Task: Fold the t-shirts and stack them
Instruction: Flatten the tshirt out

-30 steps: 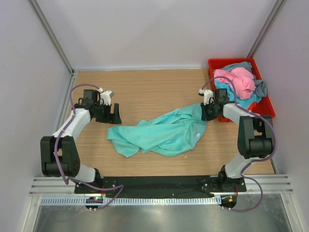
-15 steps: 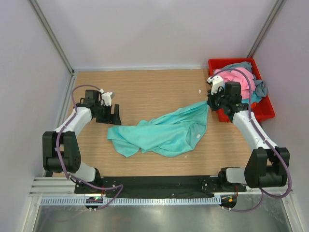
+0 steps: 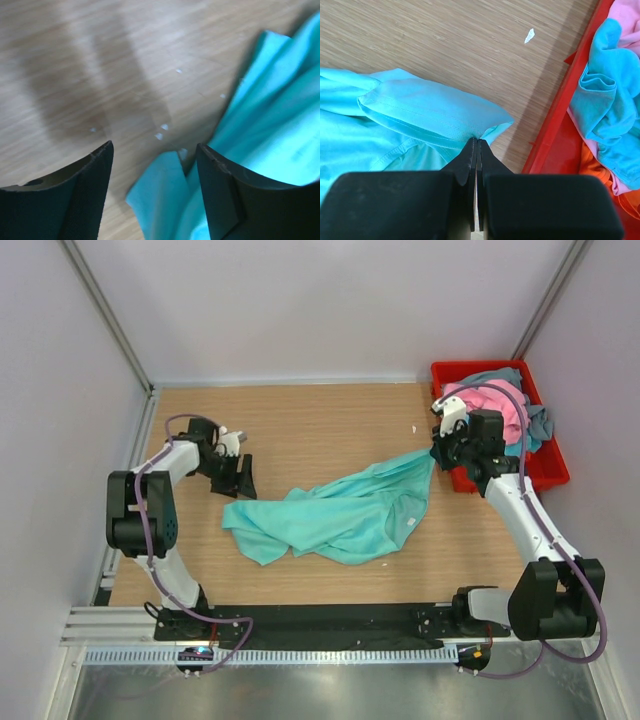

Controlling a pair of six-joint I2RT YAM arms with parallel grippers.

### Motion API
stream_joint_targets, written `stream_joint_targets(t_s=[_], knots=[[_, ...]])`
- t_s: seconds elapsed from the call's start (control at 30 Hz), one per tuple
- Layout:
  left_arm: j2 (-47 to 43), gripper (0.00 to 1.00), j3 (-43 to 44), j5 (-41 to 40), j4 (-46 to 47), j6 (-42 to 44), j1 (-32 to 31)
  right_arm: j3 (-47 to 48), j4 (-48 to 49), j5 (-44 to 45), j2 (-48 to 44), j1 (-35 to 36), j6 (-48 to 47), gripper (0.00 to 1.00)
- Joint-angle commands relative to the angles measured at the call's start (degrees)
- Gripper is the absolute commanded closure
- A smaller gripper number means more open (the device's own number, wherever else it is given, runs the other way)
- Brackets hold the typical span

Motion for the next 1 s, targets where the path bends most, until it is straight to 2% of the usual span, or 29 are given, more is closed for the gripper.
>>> stream_joint_targets(t_s=[0.0, 0.13, 0.3, 0.6, 0.67, 0.77, 0.87, 0.9, 0.97], knots=[[-0.78, 0.31, 4.41, 10.55, -9.95, 3.83, -0.28, 2.72, 0.11, -0.16, -1.67, -0.16, 1.05, 0.98], [-2.72, 0.26, 5.56, 17.06, -15.60, 7.26, -0.28, 2.72, 0.02, -0.51, -1.59, -0.16, 1.58, 0.98], [0.52, 0.28, 7.67, 15.15, -20.95, 9.20, -0.28, 2.63, 0.46, -0.95, -1.41, -0.16, 2.45, 0.98], [7.90, 0.33, 9.07, 13.12, -23.78, 9.72, -0.28, 2.90, 0.02, -1.39, -1.85, -0.24, 3.16, 0.99], [8.79, 0.39, 9.69, 12.59, -23.69, 9.90, -0.28, 2.81, 0.20, -1.39, -1.85, -0.16, 3.16, 0.99], [9.23, 0.54, 10.13, 12.41, -22.64, 9.02, -0.28, 2.81, 0.28, -1.22, -2.29, -0.16, 3.34, 0.98], [7.48, 0.75, 11.19, 12.59, -21.24, 6.66, -0.28, 2.54, 1.59, -0.96, -3.17, -0.24, 4.04, 0.99], [6.43, 0.90, 12.06, 12.24, -19.84, 5.95, -0.28, 2.46, 2.30, 0.09, -3.26, -0.16, 4.74, 0.98], [2.48, 0.94, 14.16, 9.62, -17.47, 4.29, -0.28, 3.41, 4.84, 2.02, -3.00, -0.16, 6.06, 0.99]])
